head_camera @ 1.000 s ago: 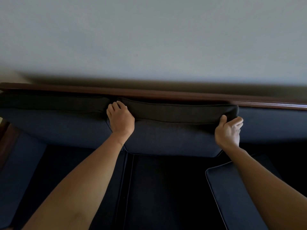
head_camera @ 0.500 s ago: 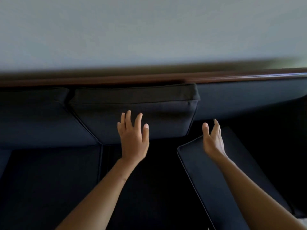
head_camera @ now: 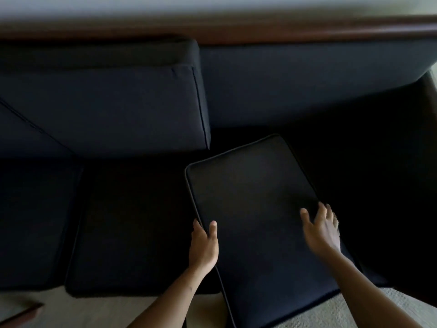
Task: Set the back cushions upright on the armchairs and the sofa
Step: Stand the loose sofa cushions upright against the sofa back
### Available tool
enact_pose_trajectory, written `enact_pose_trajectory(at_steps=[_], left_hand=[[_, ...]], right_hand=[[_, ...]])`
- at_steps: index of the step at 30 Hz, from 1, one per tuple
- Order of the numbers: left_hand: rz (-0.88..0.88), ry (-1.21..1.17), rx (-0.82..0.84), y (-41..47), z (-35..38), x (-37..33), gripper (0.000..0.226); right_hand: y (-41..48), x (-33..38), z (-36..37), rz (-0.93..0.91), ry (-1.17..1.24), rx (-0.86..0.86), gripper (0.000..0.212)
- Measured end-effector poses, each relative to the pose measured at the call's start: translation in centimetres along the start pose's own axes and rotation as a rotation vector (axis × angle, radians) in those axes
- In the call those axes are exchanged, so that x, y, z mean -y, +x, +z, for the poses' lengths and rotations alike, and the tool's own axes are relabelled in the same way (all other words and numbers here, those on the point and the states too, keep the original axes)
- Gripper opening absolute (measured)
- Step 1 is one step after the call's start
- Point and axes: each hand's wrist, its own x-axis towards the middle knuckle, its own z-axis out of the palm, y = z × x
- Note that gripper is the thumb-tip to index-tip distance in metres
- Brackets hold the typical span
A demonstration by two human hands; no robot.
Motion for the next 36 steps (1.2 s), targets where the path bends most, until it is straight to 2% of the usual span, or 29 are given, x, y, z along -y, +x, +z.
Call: enact_pose_trajectory(at_steps=[4,9,13,18,23,25,28,30,32,36], left_hand=[[-0.022,-0.116,-0.236,0.7,4.7,0.8,0.081],[0.068,0.013,-0.439,2.1,6.3,2.3,0.095],[0.103,0.087,-0.495,3.3,6.8,3.4,0.091],[0.145,0.076,-0.489,4.0,6.3,3.9,0.092],[0.128,0.004,-0.385,4.2,4.9,4.3,0.098],[-0.008,-0.102,-0.308,4.4,3.6,4.5,0.103],[-0.284,-0.401,-0.154,3.7,0.7,4.6,0.112],[-0.342,-0.542,0.013,2.7,-1.5,4.7,0.114],[-0.327,-0.559,0.173,1.7,-3.9,4.7,0.107],[-0.284,-0.401,0.315,-0.9,-10.3,2.9,0.072]], right_hand=[[2.5,-3.7,0.6,-0.005,-0.054,-0.017,0.082],[5.7,-5.8,0.0,0.041,-0.056,0.063,0.105],[6.9,-5.7,-0.5,0.101,0.026,0.160,0.126],[4.9,-5.0,-1.1,0.118,0.042,0.133,0.126],[1.3,-4.5,-3.1,0.088,0.095,0.119,0.103],[0.0,-4.1,-4.3,0.100,0.148,0.156,0.105],[-2.6,-3.5,-5.7,0.212,0.274,0.268,0.126],[-5.1,-3.1,-6.2,0.279,0.364,0.357,0.122],[-7.4,-2.9,-6.5,0.320,0.454,0.443,0.108],[-11.8,-2.5,-6.7,0.405,0.644,0.557,0.087]])
